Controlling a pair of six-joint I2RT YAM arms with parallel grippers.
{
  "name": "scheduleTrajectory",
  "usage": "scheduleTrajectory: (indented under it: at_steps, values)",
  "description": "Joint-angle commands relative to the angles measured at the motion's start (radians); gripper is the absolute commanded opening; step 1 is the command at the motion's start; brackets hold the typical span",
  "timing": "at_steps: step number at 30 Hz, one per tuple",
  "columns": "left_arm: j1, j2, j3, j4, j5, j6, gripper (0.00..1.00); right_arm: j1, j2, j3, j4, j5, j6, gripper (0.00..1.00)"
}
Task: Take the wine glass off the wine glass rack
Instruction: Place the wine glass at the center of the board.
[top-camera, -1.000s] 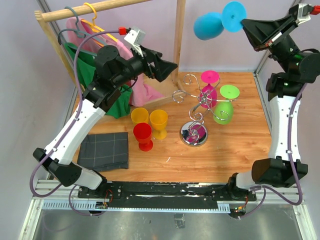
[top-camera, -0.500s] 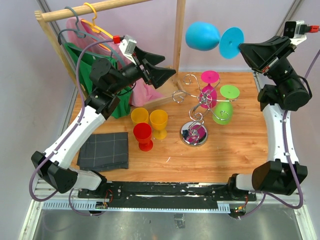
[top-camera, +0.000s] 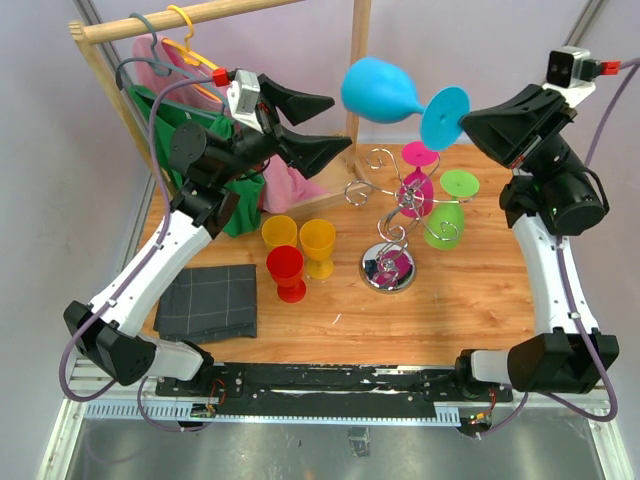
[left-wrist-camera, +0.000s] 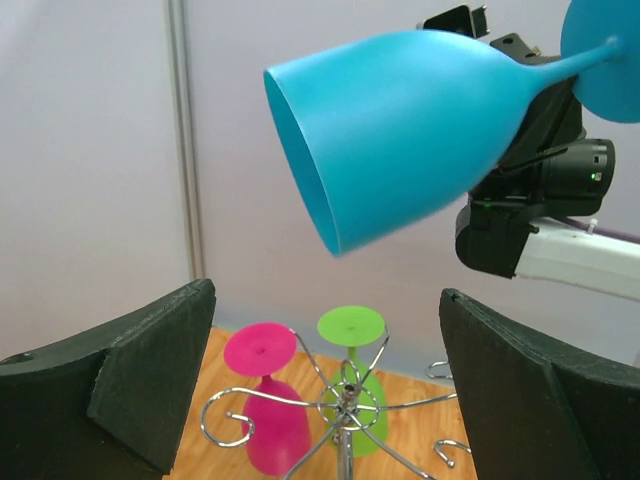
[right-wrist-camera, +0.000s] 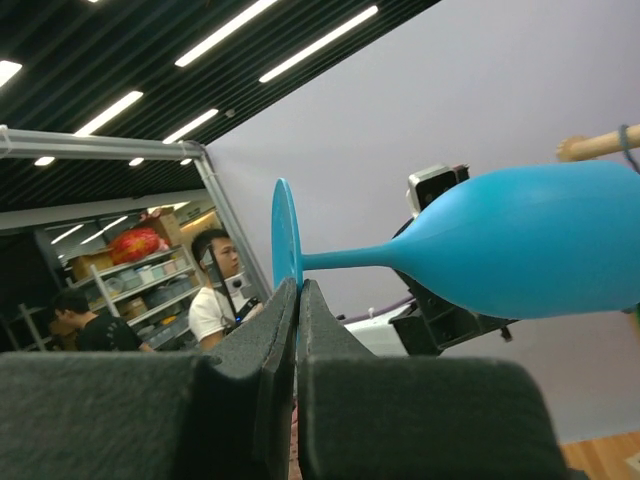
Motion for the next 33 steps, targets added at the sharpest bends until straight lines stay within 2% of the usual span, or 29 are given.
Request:
scheduleTrajectory:
  at_steps: [1, 13, 23, 30, 33]
  values:
    - [0.005, 0.013, -0.012, 0.114, 0.059, 0.013, 0.99, 0.096, -0.017, -0.030, 0.070, -0.029, 0.193, 0.01]
    - [0.017, -0.063, -0.066, 0.161, 0.066, 0.000, 0.99, 0.185, 0.078, 0.007, 0.081, -0.050, 0.166, 0.01]
    - [0.018, -0.134, -0.087, 0.114, 0.061, 0.013, 0.96, 0.188, 0.144, 0.047, 0.081, -0.050, 0.131, 0.01]
    - [0.018, -0.149, -0.092, 0.091, 0.064, 0.003, 0.83, 0.189, 0.164, 0.039, 0.082, -0.021, 0.079, 0.01]
    - [0.018, -0.152, -0.092, 0.086, 0.064, -0.007, 0.74, 0.188, 0.180, 0.048, 0.085, -0.013, 0.065, 0.01]
